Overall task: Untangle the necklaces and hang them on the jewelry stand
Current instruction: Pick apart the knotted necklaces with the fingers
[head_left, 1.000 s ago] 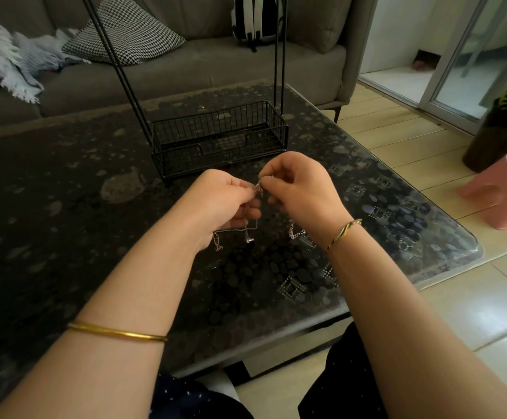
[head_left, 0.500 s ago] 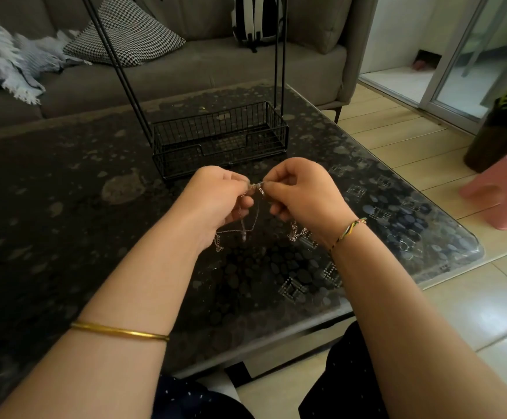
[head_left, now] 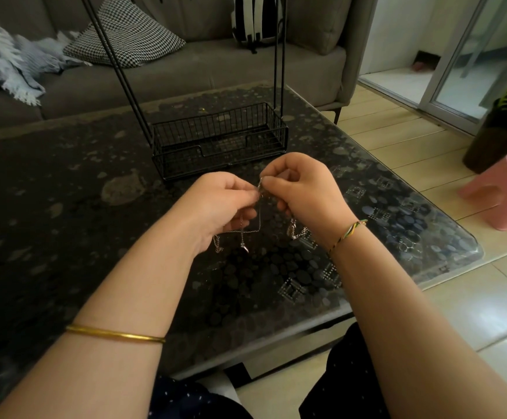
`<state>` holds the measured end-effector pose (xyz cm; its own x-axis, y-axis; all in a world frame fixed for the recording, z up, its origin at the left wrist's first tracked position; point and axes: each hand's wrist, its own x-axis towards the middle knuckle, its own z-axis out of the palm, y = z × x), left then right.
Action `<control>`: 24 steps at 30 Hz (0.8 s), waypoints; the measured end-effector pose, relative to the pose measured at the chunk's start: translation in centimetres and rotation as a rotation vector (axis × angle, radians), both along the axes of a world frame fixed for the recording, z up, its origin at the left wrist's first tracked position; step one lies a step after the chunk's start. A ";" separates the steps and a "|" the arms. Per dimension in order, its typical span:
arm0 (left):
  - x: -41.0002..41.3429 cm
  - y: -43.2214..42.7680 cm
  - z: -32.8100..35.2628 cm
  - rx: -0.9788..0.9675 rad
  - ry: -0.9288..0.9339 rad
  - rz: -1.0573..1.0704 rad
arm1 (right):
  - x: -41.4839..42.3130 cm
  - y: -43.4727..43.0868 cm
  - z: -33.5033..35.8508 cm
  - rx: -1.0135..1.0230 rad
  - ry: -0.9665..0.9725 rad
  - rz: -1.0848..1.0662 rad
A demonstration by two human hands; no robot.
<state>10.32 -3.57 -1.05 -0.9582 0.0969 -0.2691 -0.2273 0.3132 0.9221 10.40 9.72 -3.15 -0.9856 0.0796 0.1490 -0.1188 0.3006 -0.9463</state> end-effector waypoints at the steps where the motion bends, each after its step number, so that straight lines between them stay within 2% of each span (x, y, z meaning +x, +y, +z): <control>1: -0.1 -0.1 -0.1 0.000 0.001 0.013 | 0.0 0.0 0.0 -0.002 -0.002 0.003; 10: -0.4 -0.1 0.2 0.156 -0.110 0.086 | 0.0 -0.2 0.1 0.035 -0.036 0.029; 16: -0.1 0.0 0.3 0.061 -0.155 -0.083 | 0.0 -0.1 -0.2 0.056 0.044 -0.005; 20: -0.2 0.1 0.2 0.003 -0.135 -0.118 | -0.1 0.0 -0.2 0.076 0.063 0.018; 24: -0.2 0.0 0.2 0.044 -0.102 -0.080 | -0.1 0.1 -0.3 0.060 0.016 0.042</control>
<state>10.13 -3.62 -0.88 -0.9150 0.1858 -0.3581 -0.2961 0.2935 0.9089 10.31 9.83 -3.45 -0.9854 0.0285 0.1677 -0.1472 0.3509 -0.9248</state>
